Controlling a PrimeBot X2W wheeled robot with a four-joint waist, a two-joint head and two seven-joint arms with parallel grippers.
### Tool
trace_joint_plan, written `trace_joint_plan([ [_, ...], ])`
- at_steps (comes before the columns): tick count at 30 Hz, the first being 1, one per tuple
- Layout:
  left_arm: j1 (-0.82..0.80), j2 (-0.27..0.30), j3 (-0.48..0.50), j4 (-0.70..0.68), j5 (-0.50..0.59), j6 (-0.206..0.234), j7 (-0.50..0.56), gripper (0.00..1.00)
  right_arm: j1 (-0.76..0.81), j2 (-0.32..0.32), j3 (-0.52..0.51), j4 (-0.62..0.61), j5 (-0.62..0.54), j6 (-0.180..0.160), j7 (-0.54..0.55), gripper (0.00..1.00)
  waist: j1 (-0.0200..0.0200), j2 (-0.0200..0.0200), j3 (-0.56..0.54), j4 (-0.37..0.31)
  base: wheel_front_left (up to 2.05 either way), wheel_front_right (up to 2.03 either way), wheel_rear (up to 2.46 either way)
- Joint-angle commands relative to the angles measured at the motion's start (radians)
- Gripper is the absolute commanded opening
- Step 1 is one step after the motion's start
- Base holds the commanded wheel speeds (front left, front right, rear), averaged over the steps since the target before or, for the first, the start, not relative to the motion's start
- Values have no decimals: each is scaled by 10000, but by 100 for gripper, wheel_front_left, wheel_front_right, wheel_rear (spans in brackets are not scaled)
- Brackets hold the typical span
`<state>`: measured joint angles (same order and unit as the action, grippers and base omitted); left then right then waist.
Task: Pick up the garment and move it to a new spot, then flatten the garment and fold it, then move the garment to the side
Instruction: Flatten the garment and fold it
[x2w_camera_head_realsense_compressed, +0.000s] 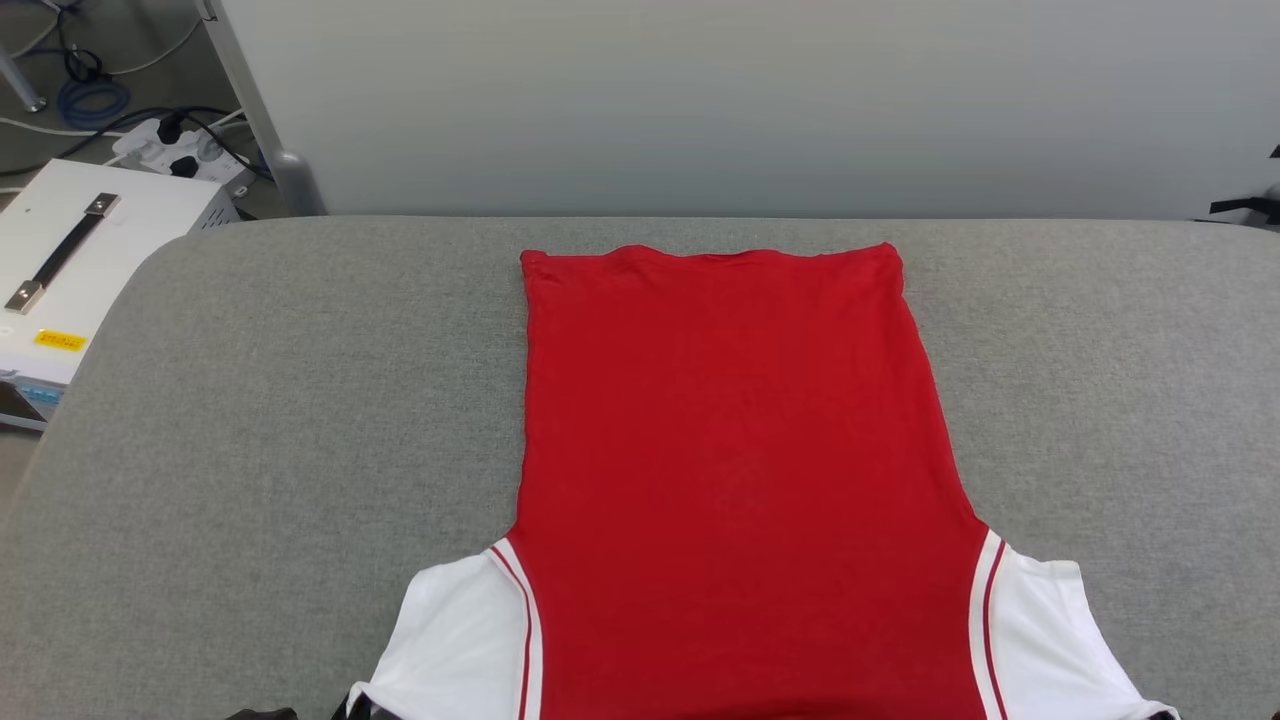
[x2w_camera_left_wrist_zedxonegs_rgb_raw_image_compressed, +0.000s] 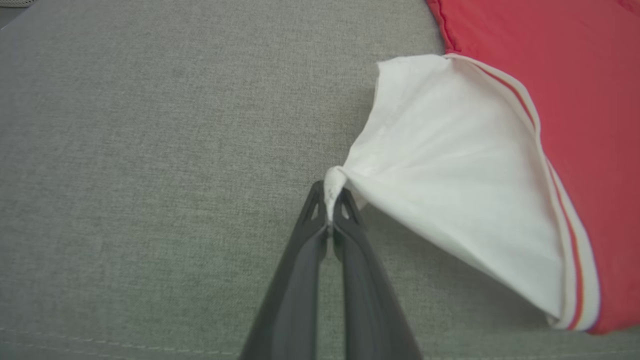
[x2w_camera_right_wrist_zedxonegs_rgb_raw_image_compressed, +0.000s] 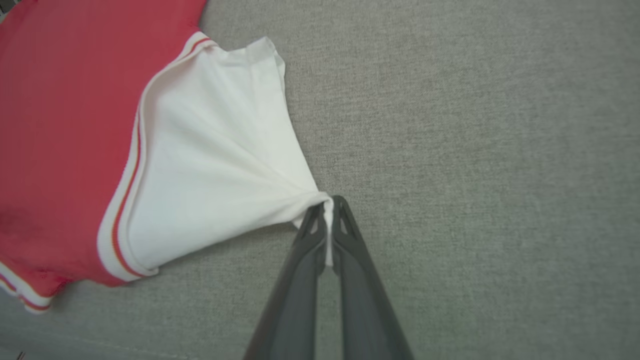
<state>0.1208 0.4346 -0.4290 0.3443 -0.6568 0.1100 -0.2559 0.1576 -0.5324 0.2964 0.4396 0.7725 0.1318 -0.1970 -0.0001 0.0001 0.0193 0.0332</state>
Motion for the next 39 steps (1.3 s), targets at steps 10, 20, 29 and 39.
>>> trace_joint_plan([
  [10, -171, -287, 377, -437, 735, -149, -59, 0, -113, 501, -2398, -2130, -1511, -11, 711, 100, 1, -1, 288, 178, 0, 0, 0],
  [20, -799, -697, 640, -1056, 1514, -393, -59, 0, -3247, -49, -3959, -5526, -2687, -11, 3073, 100, 1, -1, 1447, 842, 0, 0, 0],
  [29, -1731, -1216, 676, -1608, 2279, -766, -59, 0, -8166, -778, -2526, -4270, -2734, -11, 7058, 100, 1, -1, 2895, 1712, 0, 0, 0],
  [39, -2408, -1995, 831, -2191, 2967, -1105, -59, 0, -11879, -824, -1146, -854, -2433, -11, 11921, 100, 1, -1, 4417, 2430, 0, 0, 0],
])
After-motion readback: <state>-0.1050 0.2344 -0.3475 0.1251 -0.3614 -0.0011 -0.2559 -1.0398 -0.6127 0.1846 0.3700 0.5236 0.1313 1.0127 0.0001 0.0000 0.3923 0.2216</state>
